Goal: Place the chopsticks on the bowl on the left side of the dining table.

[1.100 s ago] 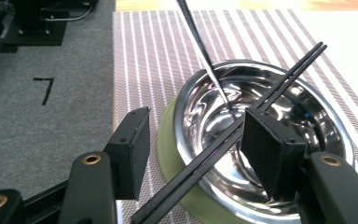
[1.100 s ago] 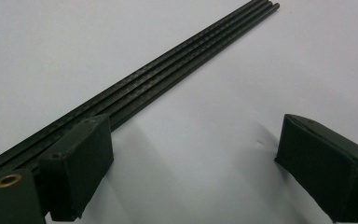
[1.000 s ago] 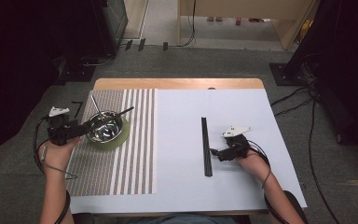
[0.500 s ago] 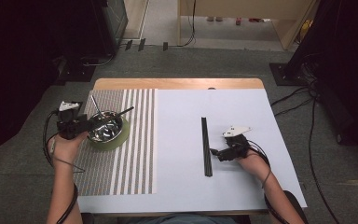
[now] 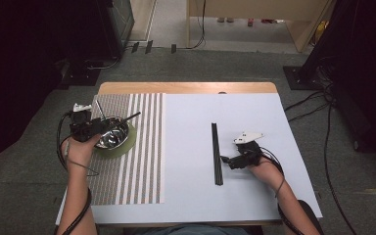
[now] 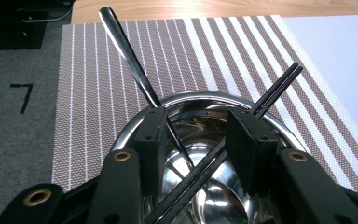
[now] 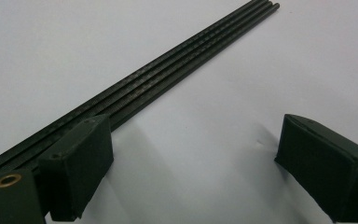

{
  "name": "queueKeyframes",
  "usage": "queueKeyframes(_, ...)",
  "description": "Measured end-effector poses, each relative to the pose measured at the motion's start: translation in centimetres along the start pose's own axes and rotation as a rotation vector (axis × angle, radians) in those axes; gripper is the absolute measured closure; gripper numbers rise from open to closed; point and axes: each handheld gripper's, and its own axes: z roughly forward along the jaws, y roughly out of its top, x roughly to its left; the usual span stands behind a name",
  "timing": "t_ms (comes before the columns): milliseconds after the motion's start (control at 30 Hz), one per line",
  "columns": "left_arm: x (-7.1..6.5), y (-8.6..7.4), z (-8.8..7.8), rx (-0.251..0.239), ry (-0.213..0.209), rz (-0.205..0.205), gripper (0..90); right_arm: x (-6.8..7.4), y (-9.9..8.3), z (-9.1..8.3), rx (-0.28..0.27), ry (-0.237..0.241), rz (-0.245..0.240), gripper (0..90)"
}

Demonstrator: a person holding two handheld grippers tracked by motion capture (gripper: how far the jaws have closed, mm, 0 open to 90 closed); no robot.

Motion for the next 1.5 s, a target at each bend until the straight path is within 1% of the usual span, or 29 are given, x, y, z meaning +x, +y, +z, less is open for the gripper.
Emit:
queueKeyframes(67,-0.1,0.0,0.2,0.004,0.007,0.015,59.3,0.0,0.0,0.0,0.0,0.0,0.0,10.2)
queueKeyframes(167,-0.2,0.1,0.5,-0.002,0.014,0.023,61.8,0.0,0.0,0.0,0.0,0.0,-0.001,10.2)
queueKeyframes(267,-0.3,0.2,0.8,-0.002,0.012,0.025,64.4,0.0,0.0,0.0,0.0,-0.001,-0.001,10.2)
queueKeyframes(333,-0.5,0.3,1.1,0.005,0.011,0.036,64.9,0.0,0.0,0.0,0.001,-0.001,-0.001,10.2)
queueKeyframes(467,-0.7,0.3,1.6,0.006,0.015,0.063,63.4,0.0,0.0,0.0,0.002,-0.001,-0.002,10.2)
queueKeyframes(667,-0.7,0.3,1.9,0.005,0.018,0.079,61.2,0.0,0.0,0.0,0.002,-0.001,-0.001,10.2)
queueKeyframes(867,-1.0,0.2,2.4,0.017,0.019,0.111,60.7,0.0,0.0,0.0,0.001,-0.001,-0.002,10.2)
queueKeyframes(1233,-1.1,0.2,2.5,0.017,0.011,0.116,59.8,0.0,0.0,0.0,0.002,-0.001,-0.002,10.2)
queueKeyframes(1500,-1.4,0.1,2.5,0.03,0.004,0.128,59.6,0.0,0.0,0.0,0.001,-0.001,-0.002,10.2)
